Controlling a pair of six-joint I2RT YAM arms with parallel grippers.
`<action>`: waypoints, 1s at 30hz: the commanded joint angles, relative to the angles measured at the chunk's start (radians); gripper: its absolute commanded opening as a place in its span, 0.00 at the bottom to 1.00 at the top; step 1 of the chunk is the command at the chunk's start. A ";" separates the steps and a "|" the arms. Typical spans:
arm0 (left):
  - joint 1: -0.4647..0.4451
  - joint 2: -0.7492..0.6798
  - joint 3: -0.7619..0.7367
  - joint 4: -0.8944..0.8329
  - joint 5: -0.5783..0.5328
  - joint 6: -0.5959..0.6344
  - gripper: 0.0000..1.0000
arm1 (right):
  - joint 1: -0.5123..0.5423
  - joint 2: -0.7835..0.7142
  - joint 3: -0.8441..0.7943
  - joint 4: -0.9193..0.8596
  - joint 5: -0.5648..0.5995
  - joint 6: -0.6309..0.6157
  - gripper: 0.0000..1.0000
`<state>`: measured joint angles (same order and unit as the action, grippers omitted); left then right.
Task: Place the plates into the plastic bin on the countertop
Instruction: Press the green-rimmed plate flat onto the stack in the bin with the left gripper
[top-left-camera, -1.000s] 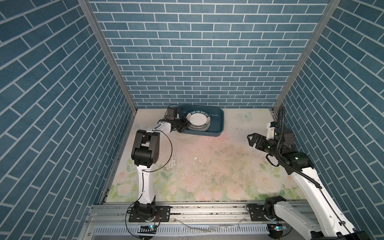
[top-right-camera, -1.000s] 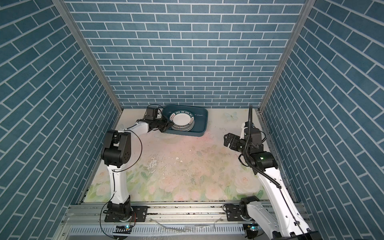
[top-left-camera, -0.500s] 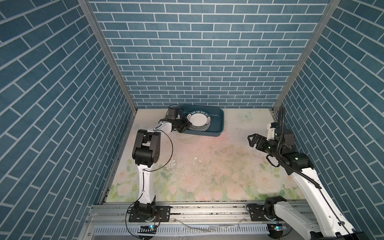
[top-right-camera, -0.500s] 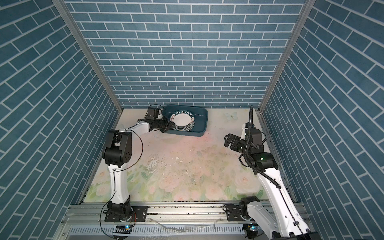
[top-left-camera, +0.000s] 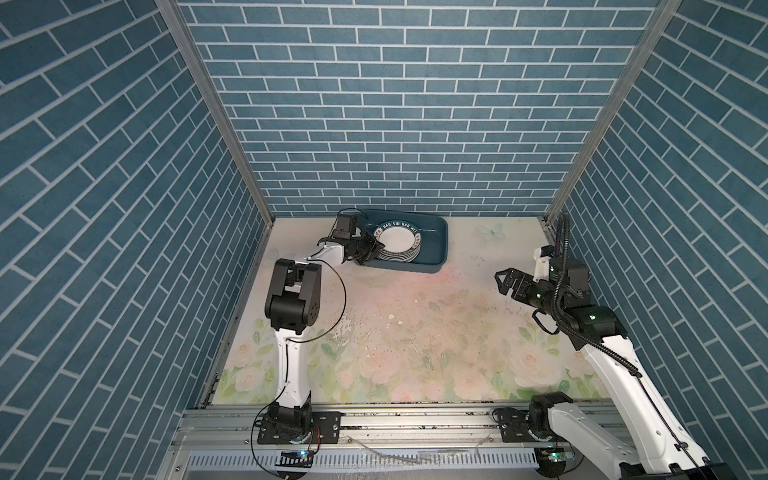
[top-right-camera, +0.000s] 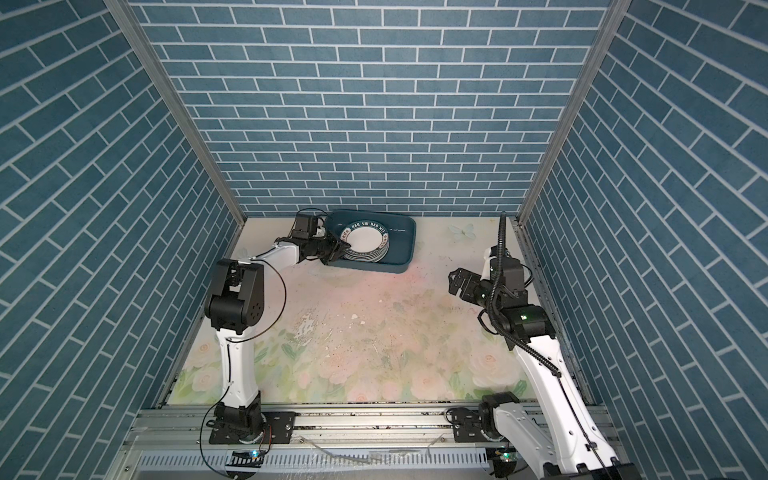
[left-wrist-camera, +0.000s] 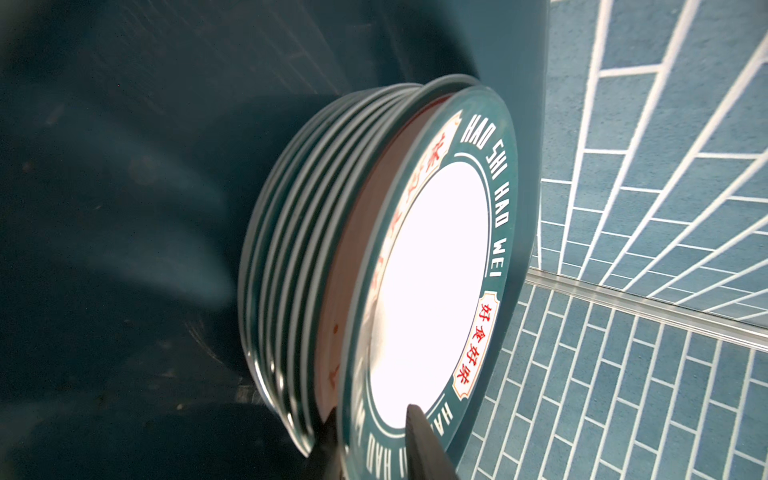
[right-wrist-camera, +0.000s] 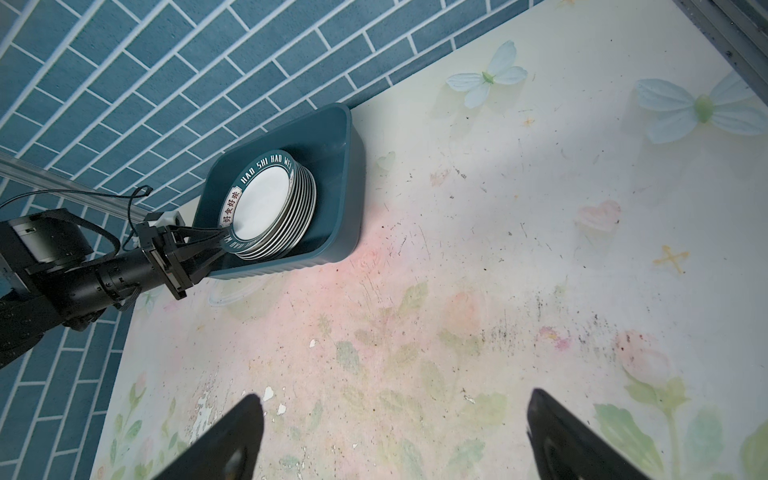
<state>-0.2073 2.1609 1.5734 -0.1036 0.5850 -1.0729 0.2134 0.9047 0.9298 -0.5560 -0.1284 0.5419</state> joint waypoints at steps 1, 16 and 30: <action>-0.006 0.017 0.029 -0.037 -0.011 0.037 0.33 | -0.007 -0.008 -0.014 0.016 -0.008 -0.003 0.98; -0.006 0.004 0.039 -0.082 -0.029 0.078 0.55 | -0.013 0.002 -0.016 0.028 -0.018 0.001 0.98; -0.006 0.008 0.114 -0.205 -0.054 0.160 0.61 | -0.021 0.011 -0.029 0.045 -0.031 0.001 0.98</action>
<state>-0.2092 2.1609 1.6550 -0.2165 0.5587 -0.9657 0.1989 0.9115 0.9089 -0.5350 -0.1463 0.5423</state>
